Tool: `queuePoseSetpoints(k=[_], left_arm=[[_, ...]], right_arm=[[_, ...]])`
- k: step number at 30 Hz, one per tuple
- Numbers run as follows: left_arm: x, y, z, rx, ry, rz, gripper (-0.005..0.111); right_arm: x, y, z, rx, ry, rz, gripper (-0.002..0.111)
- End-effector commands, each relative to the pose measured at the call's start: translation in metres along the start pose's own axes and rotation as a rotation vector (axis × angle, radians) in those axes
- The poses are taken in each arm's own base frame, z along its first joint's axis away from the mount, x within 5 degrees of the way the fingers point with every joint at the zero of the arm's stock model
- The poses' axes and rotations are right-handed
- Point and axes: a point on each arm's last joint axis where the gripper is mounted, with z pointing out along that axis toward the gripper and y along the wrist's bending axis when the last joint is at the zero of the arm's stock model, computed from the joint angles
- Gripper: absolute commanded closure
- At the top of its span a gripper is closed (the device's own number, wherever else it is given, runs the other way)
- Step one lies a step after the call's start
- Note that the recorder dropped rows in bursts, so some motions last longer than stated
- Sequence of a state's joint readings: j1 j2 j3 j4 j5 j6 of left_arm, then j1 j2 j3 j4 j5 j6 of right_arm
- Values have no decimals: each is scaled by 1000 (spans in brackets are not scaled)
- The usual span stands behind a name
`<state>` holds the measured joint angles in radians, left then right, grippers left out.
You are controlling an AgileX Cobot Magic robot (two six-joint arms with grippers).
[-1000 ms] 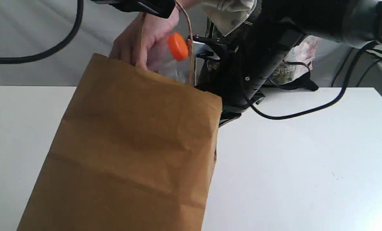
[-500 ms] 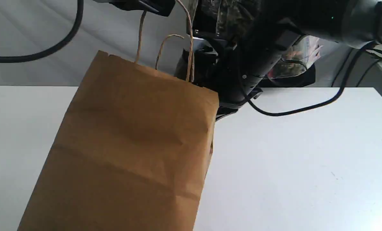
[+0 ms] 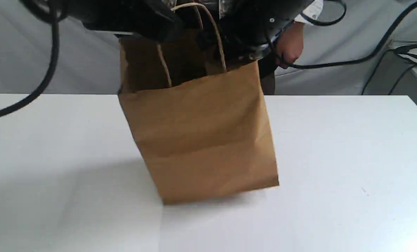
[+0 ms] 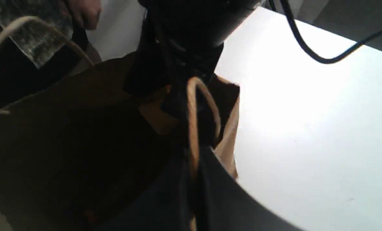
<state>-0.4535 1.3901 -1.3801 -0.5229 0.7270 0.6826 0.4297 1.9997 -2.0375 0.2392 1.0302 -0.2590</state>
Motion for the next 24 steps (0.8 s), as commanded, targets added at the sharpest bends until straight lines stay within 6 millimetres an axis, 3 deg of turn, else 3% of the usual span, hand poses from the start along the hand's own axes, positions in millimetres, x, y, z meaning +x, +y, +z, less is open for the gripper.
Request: queuePoseSetpoints(k=[1, 10, 21, 24], left_arm=[[5, -6, -14, -28, -47, 30, 107], [8, -3, -9, -51, -44, 33, 107], [7, -4, -9, -46, -58, 16, 107], [6, -4, -9, -37, -62, 8, 103]], right_arm=[[2, 0, 4, -19, 30, 33, 108], [13, -4, 32, -40, 109, 51, 108], [7, -5, 37, -31, 35, 55, 108], [7, -5, 36, -39, 33, 50, 98]])
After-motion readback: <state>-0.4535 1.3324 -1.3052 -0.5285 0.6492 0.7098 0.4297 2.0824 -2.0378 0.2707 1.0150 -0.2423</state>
